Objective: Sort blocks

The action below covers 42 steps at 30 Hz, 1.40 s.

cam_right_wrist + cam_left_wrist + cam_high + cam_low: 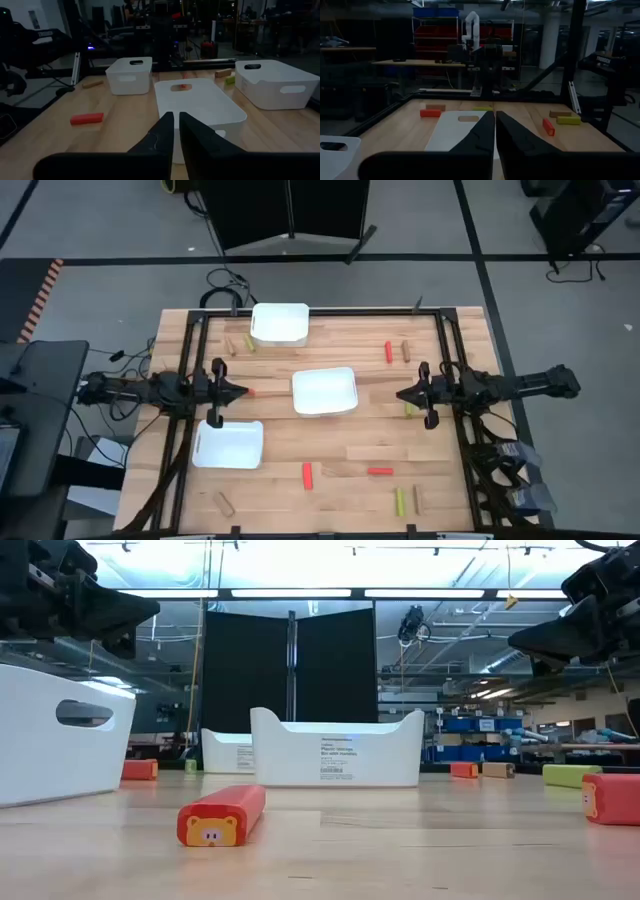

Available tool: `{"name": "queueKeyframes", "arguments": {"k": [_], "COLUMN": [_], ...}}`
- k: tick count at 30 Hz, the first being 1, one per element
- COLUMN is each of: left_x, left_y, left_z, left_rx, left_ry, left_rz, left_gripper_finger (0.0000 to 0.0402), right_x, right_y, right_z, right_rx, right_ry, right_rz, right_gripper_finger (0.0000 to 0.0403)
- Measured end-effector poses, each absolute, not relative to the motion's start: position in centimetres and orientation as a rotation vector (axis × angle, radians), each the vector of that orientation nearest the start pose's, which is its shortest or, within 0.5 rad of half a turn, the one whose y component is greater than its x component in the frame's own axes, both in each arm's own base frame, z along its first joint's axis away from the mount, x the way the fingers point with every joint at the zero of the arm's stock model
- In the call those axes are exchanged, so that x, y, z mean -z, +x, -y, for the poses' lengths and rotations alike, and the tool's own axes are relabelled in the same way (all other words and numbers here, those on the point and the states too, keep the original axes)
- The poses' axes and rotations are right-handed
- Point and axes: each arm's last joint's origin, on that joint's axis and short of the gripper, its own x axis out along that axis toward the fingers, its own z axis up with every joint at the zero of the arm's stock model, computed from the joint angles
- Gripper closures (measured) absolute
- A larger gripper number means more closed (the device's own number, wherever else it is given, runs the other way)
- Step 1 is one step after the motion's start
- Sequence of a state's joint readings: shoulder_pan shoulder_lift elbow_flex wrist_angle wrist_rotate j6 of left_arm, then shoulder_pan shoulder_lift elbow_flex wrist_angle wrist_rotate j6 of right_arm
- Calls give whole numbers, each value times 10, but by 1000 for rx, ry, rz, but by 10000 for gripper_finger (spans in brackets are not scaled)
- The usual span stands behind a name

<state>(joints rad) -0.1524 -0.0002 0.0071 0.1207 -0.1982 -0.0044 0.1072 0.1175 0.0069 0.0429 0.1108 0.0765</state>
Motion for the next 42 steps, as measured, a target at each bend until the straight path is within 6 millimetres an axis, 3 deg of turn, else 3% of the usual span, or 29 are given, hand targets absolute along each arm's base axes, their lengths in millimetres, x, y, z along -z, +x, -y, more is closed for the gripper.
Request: {"name": "queueKeyframes", "arguments": {"k": [32, 39, 42], "left_x": [-180, -207, -210], "left_y": [95, 87, 86], "left_z": [9, 6, 4], "left_rx": [-45, -43, -86], "left_ry": [-32, -300, -406], "left_rz": [152, 455, 468], "left_gripper_finger": [376, 376, 376], "right_x": [-161, -161, -160], "right_y": [104, 104, 104], "right_z": [-8, -8, -8], "right_rx": [6, 6, 6], "right_ry": [69, 69, 69], "right_rz": [-67, -67, -67], "right_gripper_finger": [361, 361, 361]}}
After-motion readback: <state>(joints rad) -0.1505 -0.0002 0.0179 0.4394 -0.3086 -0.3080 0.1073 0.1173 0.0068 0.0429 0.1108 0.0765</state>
